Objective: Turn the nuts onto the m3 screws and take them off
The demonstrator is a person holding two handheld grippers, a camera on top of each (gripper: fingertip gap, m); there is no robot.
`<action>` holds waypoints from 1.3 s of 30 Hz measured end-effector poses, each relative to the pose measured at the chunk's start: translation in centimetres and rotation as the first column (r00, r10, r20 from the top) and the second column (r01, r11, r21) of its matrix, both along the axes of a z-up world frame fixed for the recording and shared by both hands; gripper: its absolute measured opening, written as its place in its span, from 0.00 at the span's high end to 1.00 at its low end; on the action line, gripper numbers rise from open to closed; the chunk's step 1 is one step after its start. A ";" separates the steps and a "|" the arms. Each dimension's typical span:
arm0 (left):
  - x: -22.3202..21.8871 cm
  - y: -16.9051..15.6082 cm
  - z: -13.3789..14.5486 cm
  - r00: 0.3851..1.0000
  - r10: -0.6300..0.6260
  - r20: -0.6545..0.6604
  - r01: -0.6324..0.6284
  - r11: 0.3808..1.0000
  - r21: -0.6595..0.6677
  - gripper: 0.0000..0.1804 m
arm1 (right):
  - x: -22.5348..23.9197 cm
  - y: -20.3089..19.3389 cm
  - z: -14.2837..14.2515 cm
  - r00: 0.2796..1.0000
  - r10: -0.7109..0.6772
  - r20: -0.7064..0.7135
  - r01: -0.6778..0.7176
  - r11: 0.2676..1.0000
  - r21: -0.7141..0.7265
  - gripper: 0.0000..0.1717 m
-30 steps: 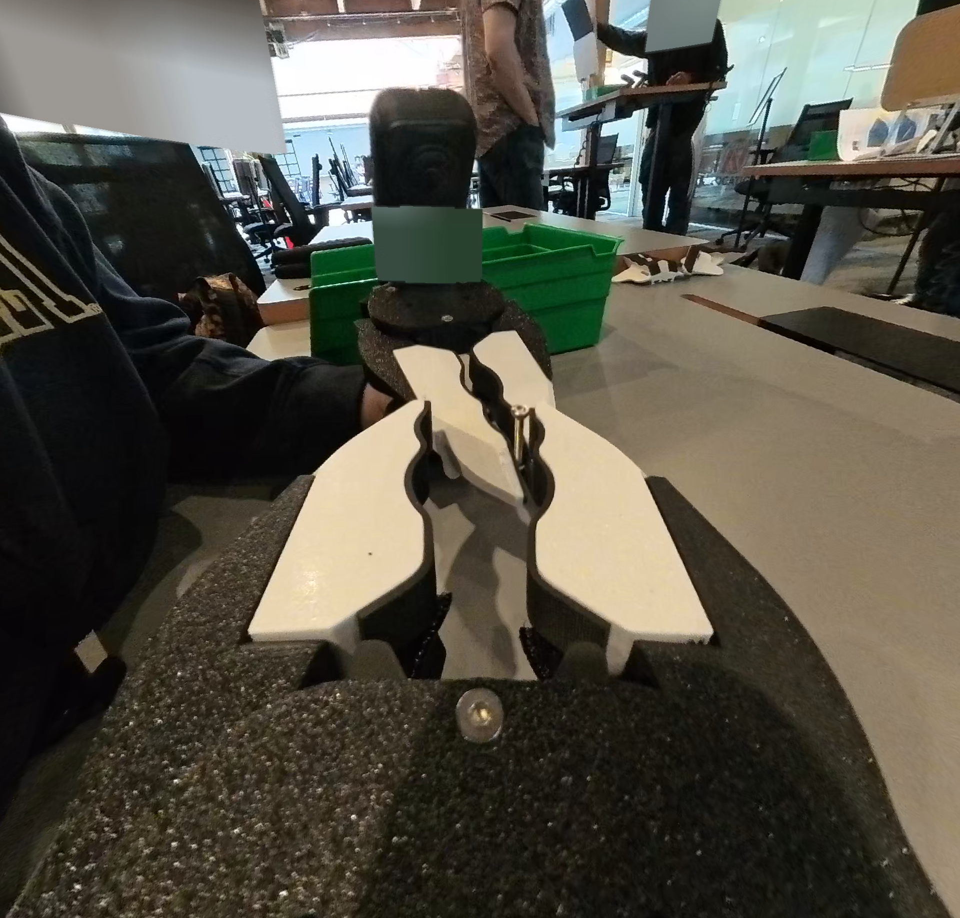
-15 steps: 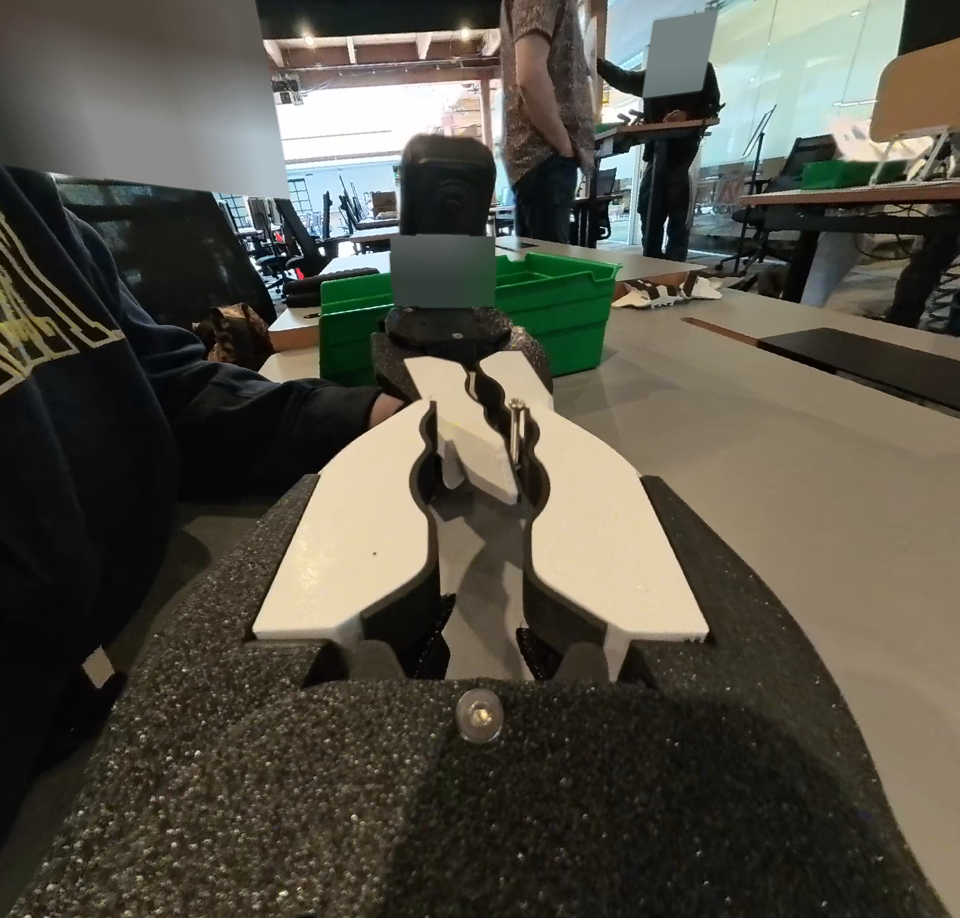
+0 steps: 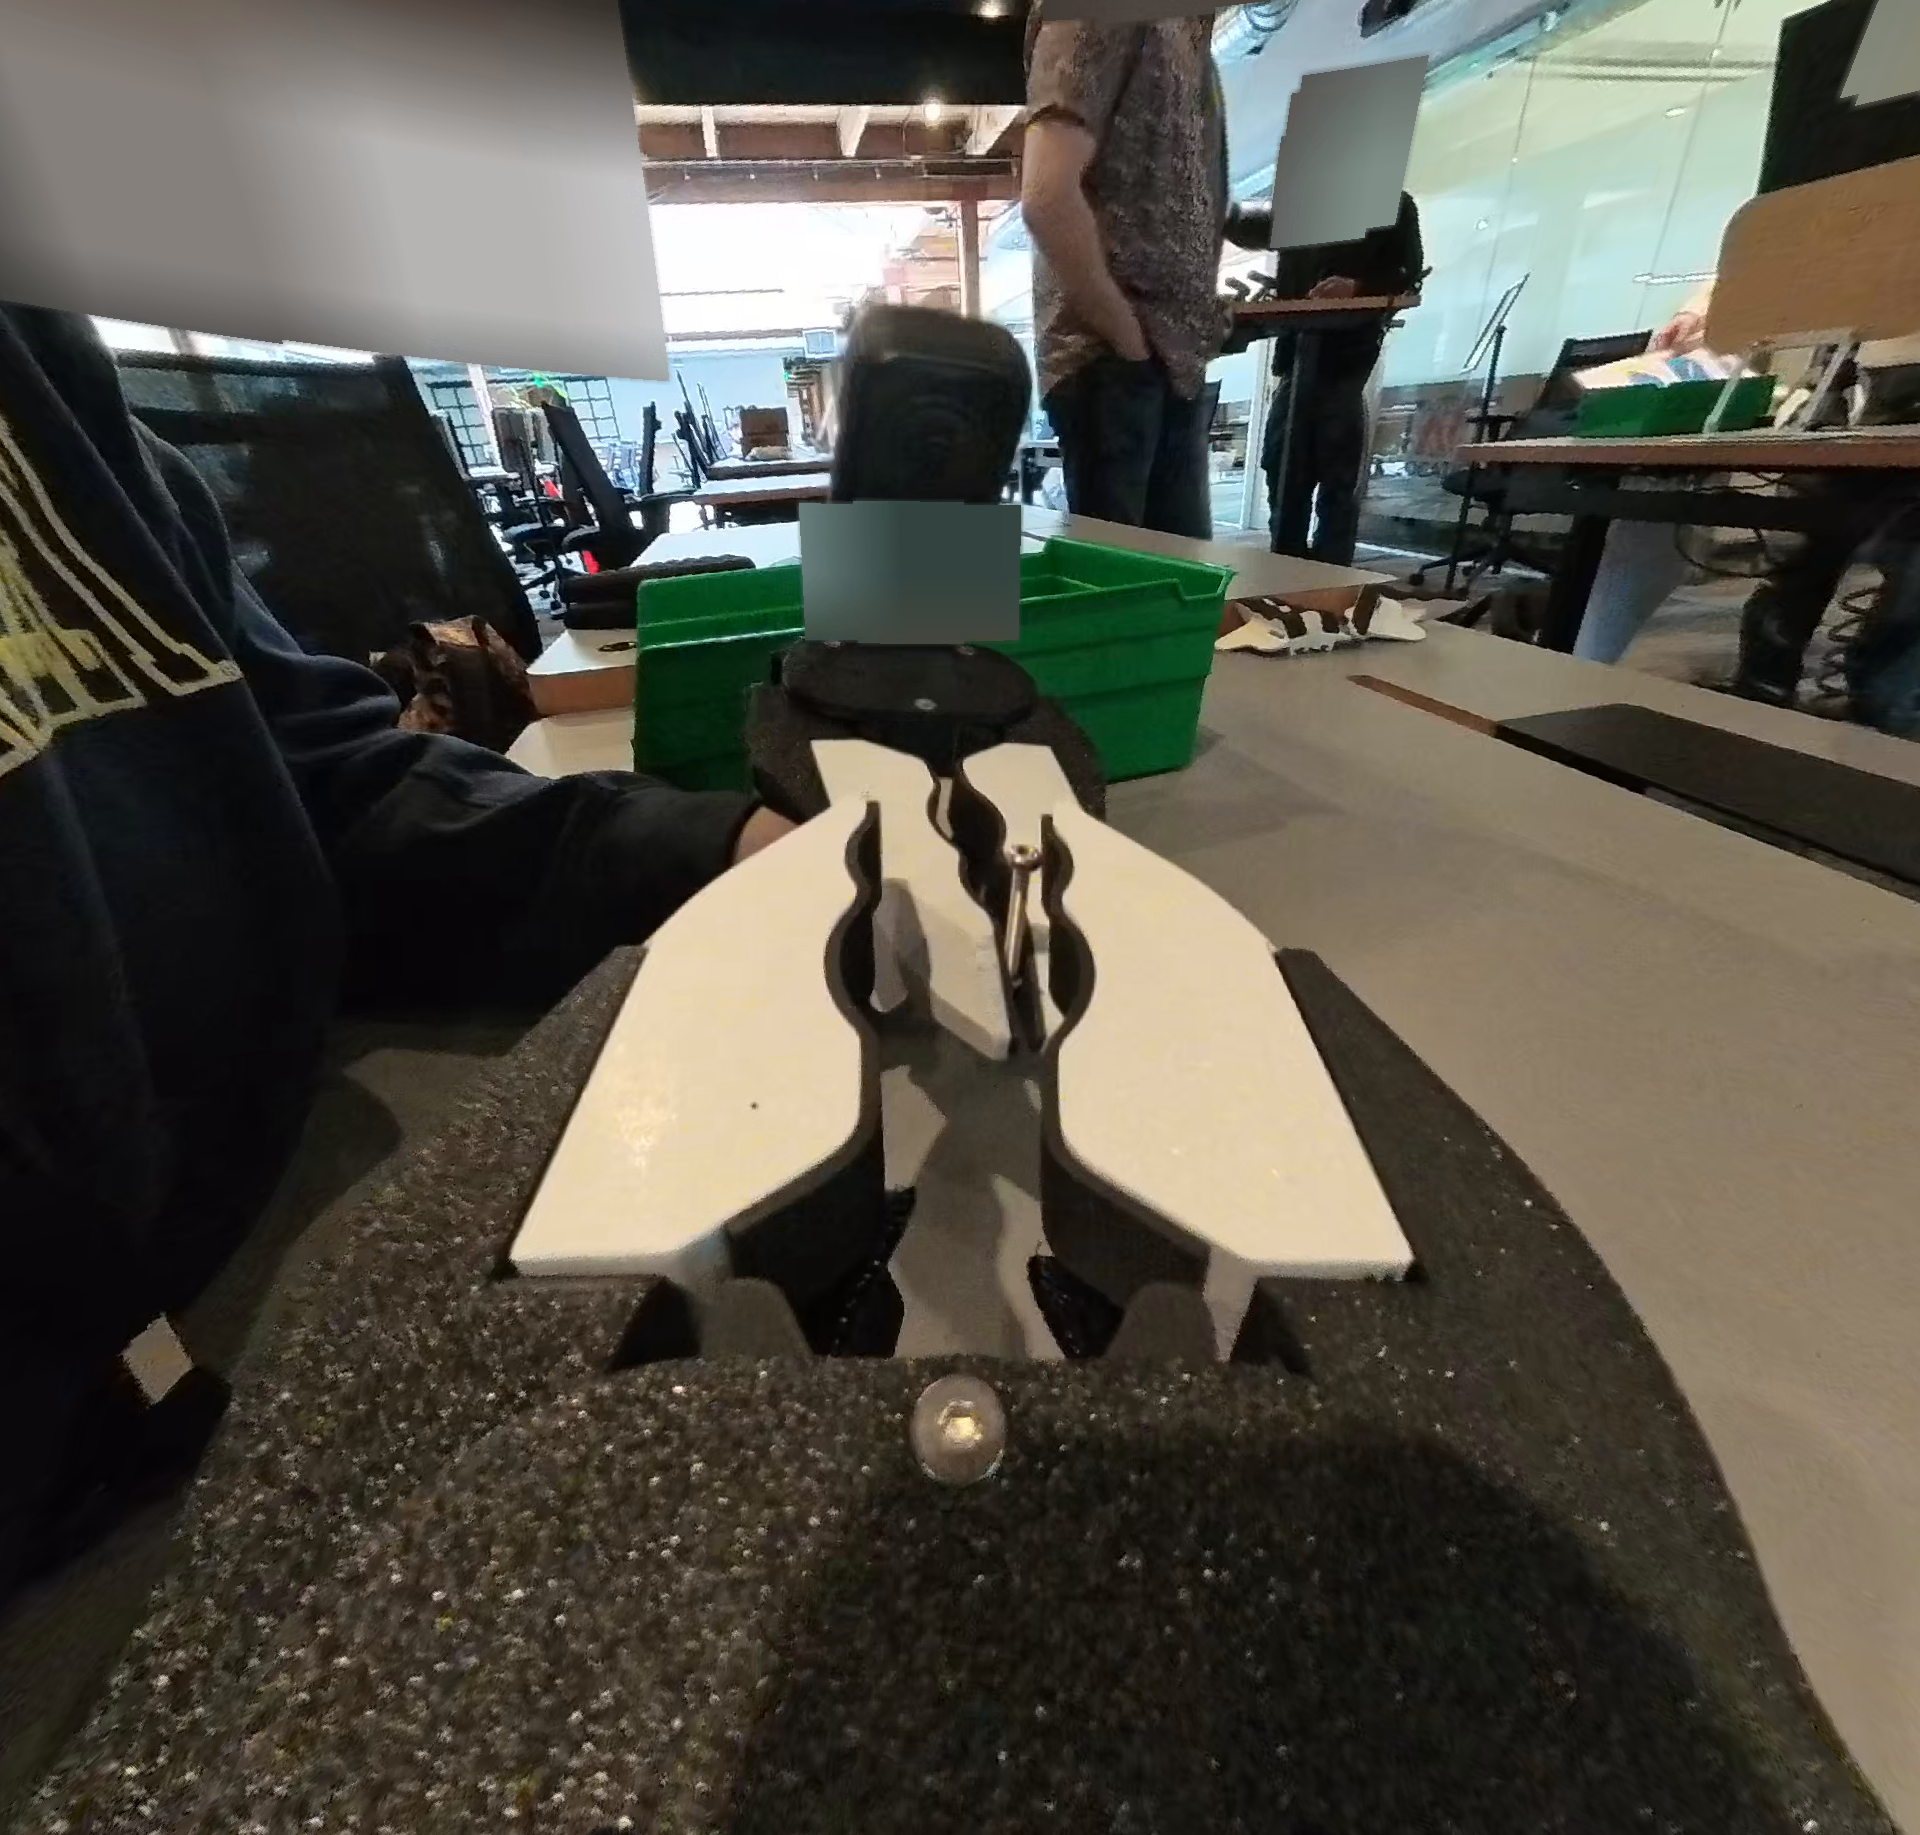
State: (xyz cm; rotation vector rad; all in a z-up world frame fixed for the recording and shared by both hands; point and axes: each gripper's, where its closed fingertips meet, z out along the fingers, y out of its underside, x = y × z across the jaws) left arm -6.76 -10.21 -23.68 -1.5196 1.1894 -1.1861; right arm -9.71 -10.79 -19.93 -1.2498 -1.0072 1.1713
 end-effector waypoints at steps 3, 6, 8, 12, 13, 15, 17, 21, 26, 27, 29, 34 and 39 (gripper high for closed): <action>-0.4 0.3 0.5 0.999 0.005 0.048 -0.004 0.999 -0.033 0.99 | 0.6 0.3 0.2 1.000 -0.021 -0.009 0.021 1.000 0.005 0.85; -0.4 0.2 0.6 0.999 -0.002 0.053 0.004 0.999 -0.041 0.99 | 0.6 0.5 0.4 0.999 -0.045 -0.018 0.046 0.999 0.021 0.86; -0.2 0.0 0.3 0.999 -0.013 0.032 0.014 0.999 -0.035 0.99 | 0.3 0.7 0.4 0.998 -0.057 -0.016 0.058 0.998 0.028 0.85; 0.0 -0.1 0.2 1.000 -0.015 0.022 0.016 0.999 -0.036 0.99 | -0.3 0.3 0.1 1.000 -0.024 -0.004 0.024 0.999 0.021 0.84; -0.1 0.0 0.3 0.999 -0.012 0.034 0.013 0.999 -0.042 0.99 | -0.3 0.3 0.0 1.000 -0.027 0.003 0.027 0.999 0.026 0.84; -0.3 0.2 0.6 0.998 -0.005 0.060 0.008 0.998 -0.054 0.99 | 0.3 0.4 0.0 1.000 -0.028 0.010 0.027 0.999 0.023 0.85; -0.5 0.3 0.8 0.997 -0.001 0.078 0.006 0.998 -0.068 0.99 | 0.8 0.6 0.2 0.999 -0.039 -0.006 0.039 0.999 0.011 0.87; -0.1 0.0 0.3 0.999 -0.015 0.038 0.018 0.998 -0.054 0.99 | 0.6 1.1 0.4 0.998 -0.066 -0.021 0.066 0.998 0.003 0.85; -0.1 0.1 0.2 1.000 -0.006 0.028 0.007 0.999 -0.045 0.99 | -0.3 0.3 -0.2 1.000 -0.020 0.012 0.020 1.000 0.002 0.84; -0.2 0.1 0.3 0.999 -0.002 0.035 0.004 0.999 -0.046 0.99 | 0.0 0.3 -0.2 1.000 -0.017 0.019 0.017 1.000 0.003 0.84; -0.2 0.2 0.4 0.999 0.005 0.042 -0.003 0.999 -0.047 0.99 | 0.6 0.3 -0.3 1.000 -0.006 0.024 0.006 1.000 -0.013 0.87; 0.0 0.0 0.1 1.000 -0.010 0.014 0.011 0.999 -0.041 0.99 | 0.8 1.2 0.1 0.997 -0.074 -0.001 0.074 0.997 -0.009 0.85; 0.1 -0.1 0.0 1.000 -0.012 0.007 0.012 0.999 -0.037 0.99 | -0.1 0.3 -0.6 0.999 -0.022 0.041 0.022 1.000 0.000 0.85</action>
